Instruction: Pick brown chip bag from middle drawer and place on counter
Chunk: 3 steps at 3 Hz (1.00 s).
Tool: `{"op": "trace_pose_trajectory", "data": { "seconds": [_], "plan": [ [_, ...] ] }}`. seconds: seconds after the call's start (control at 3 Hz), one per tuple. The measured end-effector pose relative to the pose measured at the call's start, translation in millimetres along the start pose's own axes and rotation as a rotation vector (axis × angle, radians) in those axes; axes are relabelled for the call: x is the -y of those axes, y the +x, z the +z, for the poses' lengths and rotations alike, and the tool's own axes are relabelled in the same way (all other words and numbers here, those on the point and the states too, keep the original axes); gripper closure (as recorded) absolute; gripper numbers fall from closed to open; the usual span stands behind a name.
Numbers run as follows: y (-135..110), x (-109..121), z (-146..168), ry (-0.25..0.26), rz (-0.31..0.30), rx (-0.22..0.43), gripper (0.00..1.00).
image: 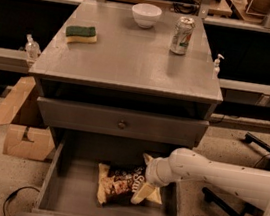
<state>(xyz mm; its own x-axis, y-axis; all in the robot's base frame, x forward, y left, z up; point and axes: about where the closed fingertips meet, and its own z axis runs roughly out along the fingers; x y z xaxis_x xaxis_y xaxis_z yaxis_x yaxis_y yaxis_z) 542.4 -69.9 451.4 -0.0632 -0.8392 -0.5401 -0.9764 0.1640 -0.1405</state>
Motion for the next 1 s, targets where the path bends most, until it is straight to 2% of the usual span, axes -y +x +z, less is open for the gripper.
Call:
{"op": "trace_pose_trajectory", "data": {
  "seconds": [0.33,0.67,1.0],
  "plan": [
    [8.4,-4.8,32.9,-0.011,0.002,-0.012,0.0],
    [14.9,-10.9,57.2,-0.023,-0.001,-0.035,0.18],
    [17.6,-16.3,75.0,-0.031,-0.005,-0.069,0.41]
  ]
}}
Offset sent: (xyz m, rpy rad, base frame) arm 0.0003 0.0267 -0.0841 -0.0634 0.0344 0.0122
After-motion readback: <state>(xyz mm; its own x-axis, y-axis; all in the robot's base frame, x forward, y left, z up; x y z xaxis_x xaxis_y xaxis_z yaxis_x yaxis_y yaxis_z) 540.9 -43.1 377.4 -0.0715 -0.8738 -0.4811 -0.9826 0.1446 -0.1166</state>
